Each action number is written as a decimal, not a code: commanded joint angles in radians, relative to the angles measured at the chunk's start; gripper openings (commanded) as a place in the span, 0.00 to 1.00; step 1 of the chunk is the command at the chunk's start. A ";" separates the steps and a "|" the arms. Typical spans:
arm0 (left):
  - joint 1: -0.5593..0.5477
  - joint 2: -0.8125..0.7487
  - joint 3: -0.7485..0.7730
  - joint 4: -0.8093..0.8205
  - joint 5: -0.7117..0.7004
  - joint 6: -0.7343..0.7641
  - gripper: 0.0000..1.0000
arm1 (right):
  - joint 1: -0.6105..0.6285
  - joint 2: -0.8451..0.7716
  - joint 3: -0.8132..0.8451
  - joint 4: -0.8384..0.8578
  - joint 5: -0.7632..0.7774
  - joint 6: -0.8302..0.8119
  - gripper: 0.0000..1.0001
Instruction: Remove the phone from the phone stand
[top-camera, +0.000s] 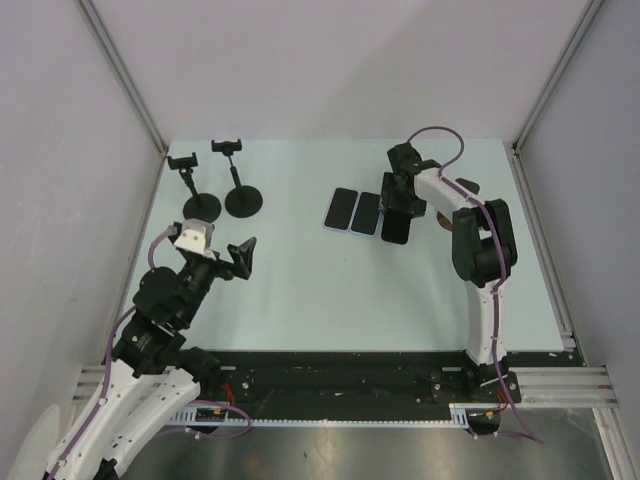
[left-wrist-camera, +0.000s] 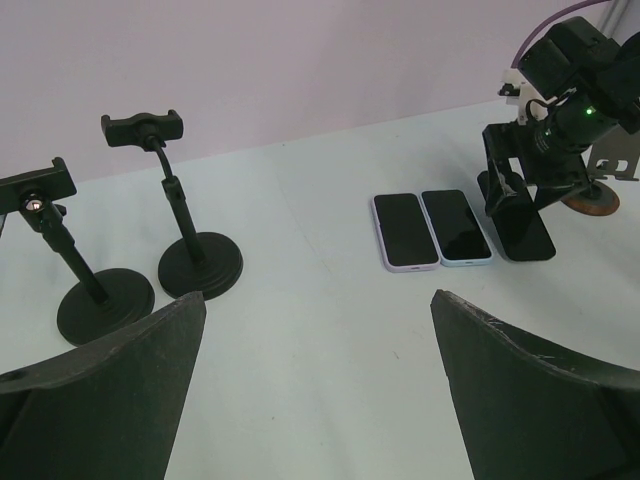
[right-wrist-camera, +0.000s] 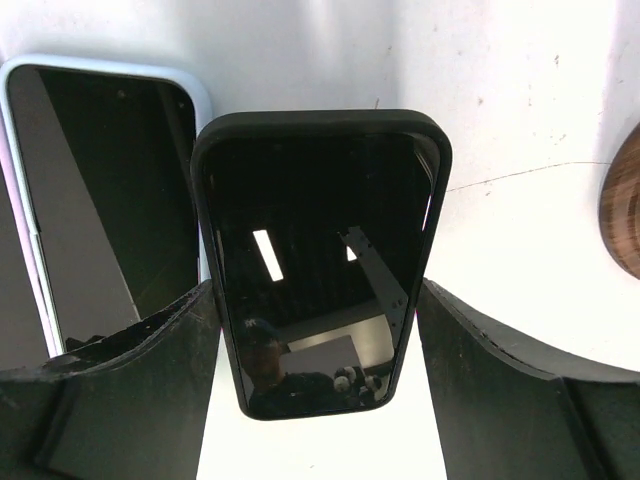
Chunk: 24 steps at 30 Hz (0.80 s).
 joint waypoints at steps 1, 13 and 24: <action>0.007 0.001 -0.002 0.020 0.023 0.011 1.00 | -0.032 0.008 0.050 0.010 -0.019 0.023 0.32; 0.007 0.007 -0.002 0.020 0.023 0.012 1.00 | -0.063 0.034 0.024 0.052 -0.065 0.056 0.70; 0.007 0.007 -0.002 0.020 0.023 0.012 1.00 | -0.083 -0.081 -0.071 0.136 -0.105 0.065 1.00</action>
